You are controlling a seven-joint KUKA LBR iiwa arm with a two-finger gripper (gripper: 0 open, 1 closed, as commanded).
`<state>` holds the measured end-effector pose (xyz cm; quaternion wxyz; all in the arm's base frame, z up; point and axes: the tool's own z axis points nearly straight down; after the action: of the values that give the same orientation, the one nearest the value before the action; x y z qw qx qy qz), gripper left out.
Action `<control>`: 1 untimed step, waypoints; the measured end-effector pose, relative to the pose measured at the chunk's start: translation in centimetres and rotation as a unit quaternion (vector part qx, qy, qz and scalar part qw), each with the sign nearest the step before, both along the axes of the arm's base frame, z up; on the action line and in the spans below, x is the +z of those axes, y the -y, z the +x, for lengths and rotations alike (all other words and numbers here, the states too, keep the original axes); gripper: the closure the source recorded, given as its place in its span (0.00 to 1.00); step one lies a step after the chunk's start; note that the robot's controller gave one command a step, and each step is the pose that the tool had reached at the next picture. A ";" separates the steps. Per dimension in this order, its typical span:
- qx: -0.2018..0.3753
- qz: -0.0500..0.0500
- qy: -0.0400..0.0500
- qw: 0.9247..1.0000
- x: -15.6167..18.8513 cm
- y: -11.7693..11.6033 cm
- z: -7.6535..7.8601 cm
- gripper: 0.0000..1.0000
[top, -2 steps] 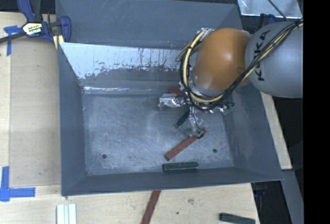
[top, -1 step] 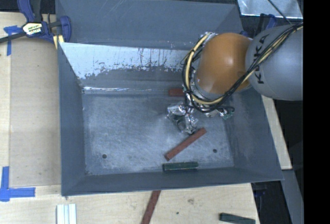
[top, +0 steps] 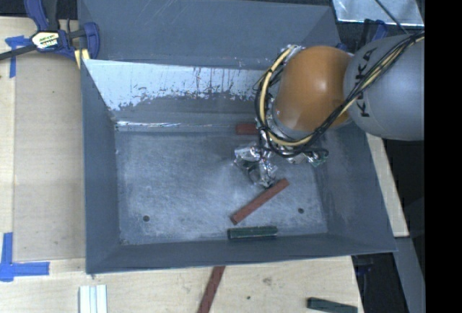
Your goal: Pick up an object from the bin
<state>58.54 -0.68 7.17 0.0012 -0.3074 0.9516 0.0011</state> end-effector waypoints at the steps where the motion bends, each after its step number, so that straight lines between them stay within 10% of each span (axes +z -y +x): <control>1: 0.000 0.000 0.000 1.000 0.2 0.0 -0.1 1.00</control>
Offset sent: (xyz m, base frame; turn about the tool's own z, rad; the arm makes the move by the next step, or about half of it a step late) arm -0.0001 0.0001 0.0437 0.0000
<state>58.48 -0.68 7.42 0.0014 -0.3073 0.9516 0.0011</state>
